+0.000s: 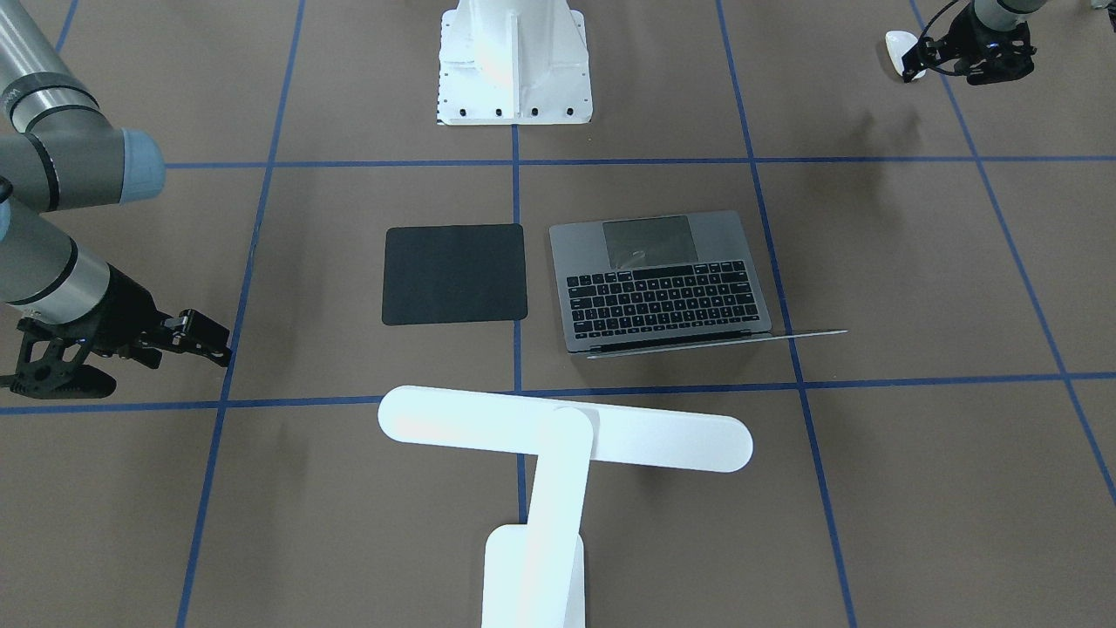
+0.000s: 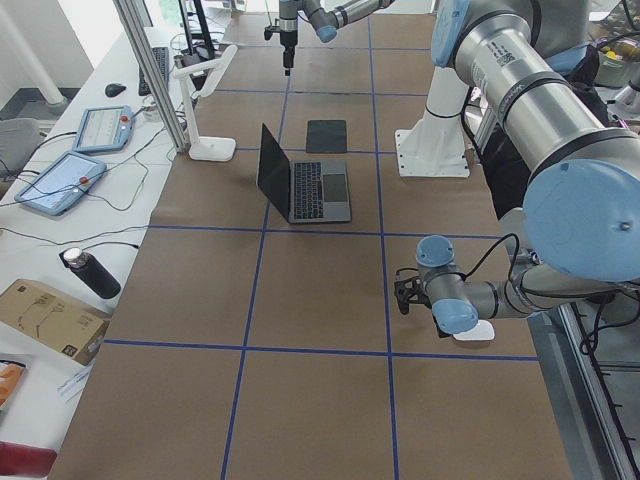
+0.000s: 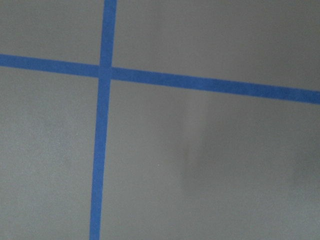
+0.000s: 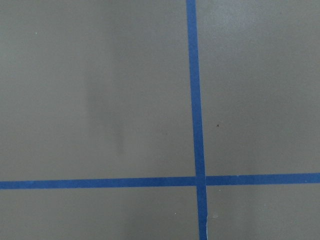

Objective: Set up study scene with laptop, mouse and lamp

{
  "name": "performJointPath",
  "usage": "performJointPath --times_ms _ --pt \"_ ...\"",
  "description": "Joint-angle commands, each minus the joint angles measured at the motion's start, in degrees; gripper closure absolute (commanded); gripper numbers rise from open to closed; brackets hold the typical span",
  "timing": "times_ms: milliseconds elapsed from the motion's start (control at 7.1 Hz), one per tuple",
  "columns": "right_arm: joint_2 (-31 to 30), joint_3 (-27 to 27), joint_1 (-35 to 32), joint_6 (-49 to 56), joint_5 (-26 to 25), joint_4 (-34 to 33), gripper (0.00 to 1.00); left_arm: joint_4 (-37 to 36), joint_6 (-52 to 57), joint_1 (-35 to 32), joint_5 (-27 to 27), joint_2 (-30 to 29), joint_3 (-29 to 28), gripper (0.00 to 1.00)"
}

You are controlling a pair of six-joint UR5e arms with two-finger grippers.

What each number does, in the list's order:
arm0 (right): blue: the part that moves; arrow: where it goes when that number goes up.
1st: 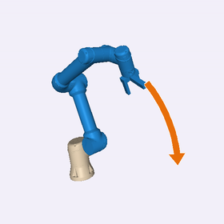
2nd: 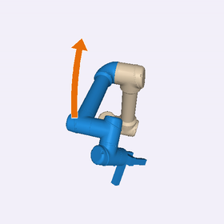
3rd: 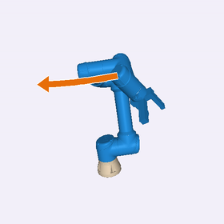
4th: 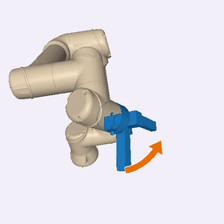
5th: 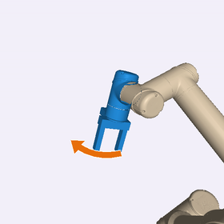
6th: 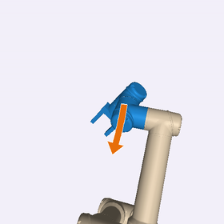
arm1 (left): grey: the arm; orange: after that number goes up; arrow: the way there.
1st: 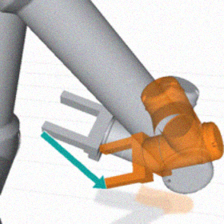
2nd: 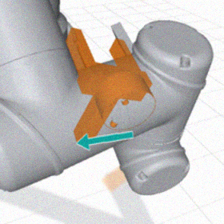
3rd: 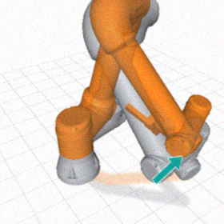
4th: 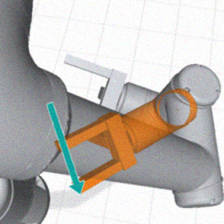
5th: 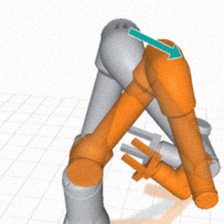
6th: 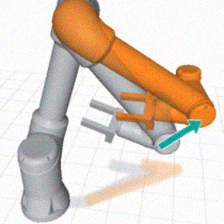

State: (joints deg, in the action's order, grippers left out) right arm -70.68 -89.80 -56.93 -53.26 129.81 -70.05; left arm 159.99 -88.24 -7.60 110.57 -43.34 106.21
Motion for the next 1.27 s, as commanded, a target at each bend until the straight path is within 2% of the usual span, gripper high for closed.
performJointPath --times_ms 0,704,986,1126 --pt "-0.16 -0.28 0.15 0.00 -0.35 0.00 0.01 1.55 -4.12 6.69 -0.01 0.01 -0.04 0.00" --pt "-0.77 -1.43 1.82 -0.36 -1.76 0.00 0.01 2.17 -4.75 13.21 -0.01 0.10 -1.96 0.00" --pt "-0.95 -1.95 2.09 -0.53 -2.46 0.00 0.01 10.74 -4.93 15.42 -0.01 0.01 -7.92 0.00" --pt "-1.30 -2.48 2.09 -0.53 -2.55 0.00 0.01 11.13 -7.02 16.30 -0.01 -0.42 -7.95 0.00"
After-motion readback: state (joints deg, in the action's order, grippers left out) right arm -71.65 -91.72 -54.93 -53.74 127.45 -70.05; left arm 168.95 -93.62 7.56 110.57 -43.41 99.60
